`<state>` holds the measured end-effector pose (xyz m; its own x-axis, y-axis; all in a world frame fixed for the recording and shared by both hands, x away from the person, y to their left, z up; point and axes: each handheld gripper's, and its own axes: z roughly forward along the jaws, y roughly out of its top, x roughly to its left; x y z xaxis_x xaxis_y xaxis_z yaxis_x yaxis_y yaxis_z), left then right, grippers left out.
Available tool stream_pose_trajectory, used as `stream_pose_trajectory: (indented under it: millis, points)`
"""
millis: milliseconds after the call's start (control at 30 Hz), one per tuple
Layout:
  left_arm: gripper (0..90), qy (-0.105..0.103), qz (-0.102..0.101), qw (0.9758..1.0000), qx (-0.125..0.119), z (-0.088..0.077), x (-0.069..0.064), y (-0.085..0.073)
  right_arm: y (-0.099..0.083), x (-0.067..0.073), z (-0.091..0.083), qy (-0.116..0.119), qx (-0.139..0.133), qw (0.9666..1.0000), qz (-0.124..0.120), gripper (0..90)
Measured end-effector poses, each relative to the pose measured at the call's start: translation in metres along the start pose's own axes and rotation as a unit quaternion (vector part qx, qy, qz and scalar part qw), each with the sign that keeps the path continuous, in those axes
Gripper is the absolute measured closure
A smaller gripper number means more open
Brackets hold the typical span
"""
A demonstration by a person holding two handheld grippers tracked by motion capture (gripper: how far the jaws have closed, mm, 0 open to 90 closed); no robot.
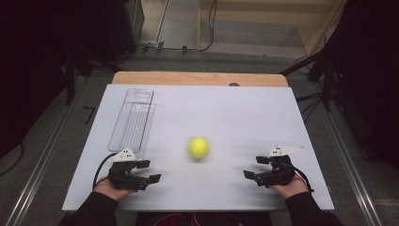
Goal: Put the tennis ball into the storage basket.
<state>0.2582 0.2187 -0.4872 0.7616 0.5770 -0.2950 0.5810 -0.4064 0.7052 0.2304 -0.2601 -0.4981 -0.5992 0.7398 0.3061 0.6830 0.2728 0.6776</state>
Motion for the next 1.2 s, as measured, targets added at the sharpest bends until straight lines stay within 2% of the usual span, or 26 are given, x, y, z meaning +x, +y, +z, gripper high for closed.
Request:
stream_pose_trajectory:
  millis: [1200]
  points:
    - [20.3,-0.002,0.000,1.0000,0.009,0.0001,-0.0009,0.0016,0.0006,-0.0009,0.0017,0.005,0.007,1.0000,-0.002,12.8]
